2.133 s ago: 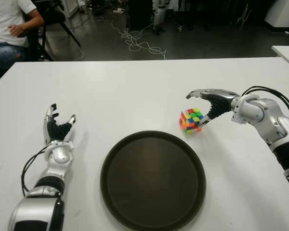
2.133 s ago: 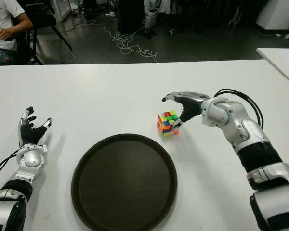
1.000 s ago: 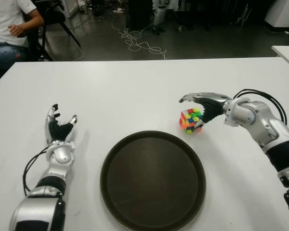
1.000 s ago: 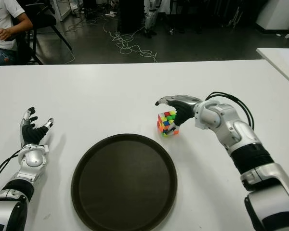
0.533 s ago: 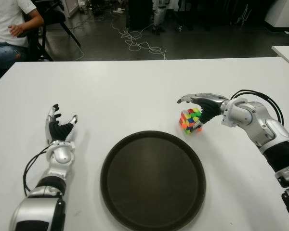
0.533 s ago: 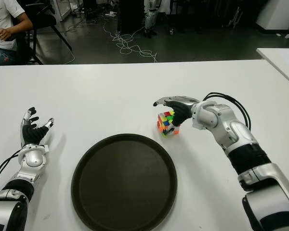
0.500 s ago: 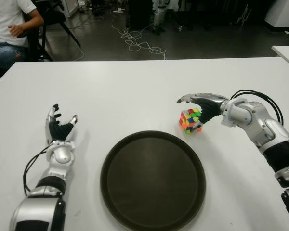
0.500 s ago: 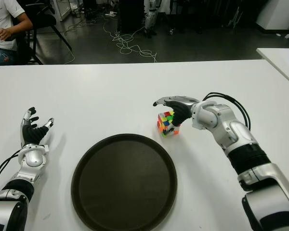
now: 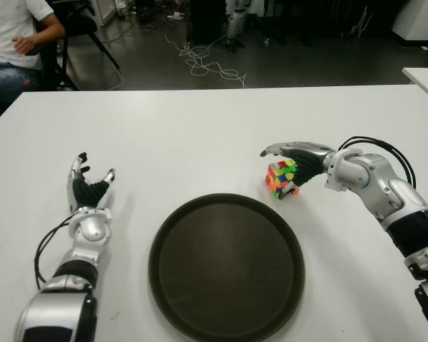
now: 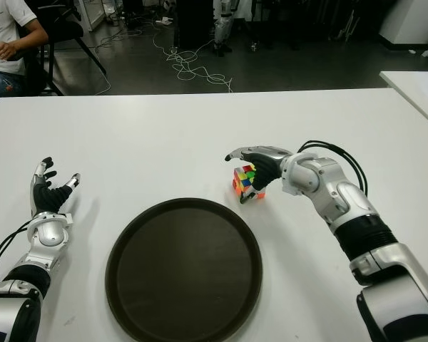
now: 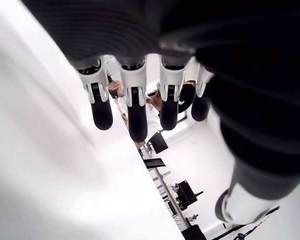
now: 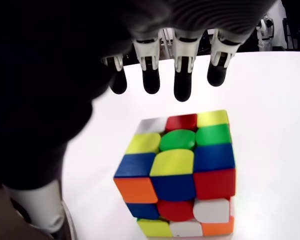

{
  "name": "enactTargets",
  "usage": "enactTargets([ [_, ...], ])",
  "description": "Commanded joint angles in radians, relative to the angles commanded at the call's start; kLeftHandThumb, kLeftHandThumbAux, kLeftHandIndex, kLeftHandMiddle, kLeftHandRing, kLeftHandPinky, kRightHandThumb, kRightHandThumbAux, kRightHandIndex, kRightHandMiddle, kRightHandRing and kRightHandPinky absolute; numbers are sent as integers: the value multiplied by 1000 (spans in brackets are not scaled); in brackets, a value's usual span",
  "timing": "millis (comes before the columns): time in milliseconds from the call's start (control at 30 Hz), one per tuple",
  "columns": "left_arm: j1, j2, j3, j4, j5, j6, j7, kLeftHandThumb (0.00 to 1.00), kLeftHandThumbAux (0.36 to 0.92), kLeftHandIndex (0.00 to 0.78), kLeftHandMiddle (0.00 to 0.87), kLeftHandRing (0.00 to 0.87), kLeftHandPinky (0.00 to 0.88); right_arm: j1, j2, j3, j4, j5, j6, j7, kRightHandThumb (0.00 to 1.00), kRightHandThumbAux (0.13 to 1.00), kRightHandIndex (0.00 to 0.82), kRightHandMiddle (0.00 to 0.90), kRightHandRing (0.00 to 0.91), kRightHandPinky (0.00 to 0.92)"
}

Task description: Pick up the Rubik's Cube and put it in the plate

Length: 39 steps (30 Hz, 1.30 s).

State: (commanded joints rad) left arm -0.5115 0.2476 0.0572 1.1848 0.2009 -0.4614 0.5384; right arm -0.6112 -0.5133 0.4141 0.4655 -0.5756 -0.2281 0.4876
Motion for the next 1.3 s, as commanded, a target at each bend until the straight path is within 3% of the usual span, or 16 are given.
enactTargets([
  [300, 1, 3, -4, -1, 5, -3, 1, 0, 706, 108, 144, 140, 132, 13, -9, -6, -17, -2, 29, -3, 0, 720, 71, 120, 118, 48],
  [567, 1, 5, -9, -1, 11, -2, 10, 0, 723, 115, 189, 211, 246, 10, -27, -13, 17, 4, 3, -16, 0, 705, 65, 113, 107, 47],
  [967, 2, 6, -9, 0, 15, 4, 11, 0, 723, 116, 158, 164, 169, 11, -30, -10, 31, -7, 18, -32, 0, 687, 77, 120, 108, 52],
  [1300, 1, 6, -10, -1, 17, 3, 14, 0, 720, 113, 159, 171, 202, 11, -36, -11, 48, -3, 2, -32, 0, 733, 75, 117, 114, 64],
])
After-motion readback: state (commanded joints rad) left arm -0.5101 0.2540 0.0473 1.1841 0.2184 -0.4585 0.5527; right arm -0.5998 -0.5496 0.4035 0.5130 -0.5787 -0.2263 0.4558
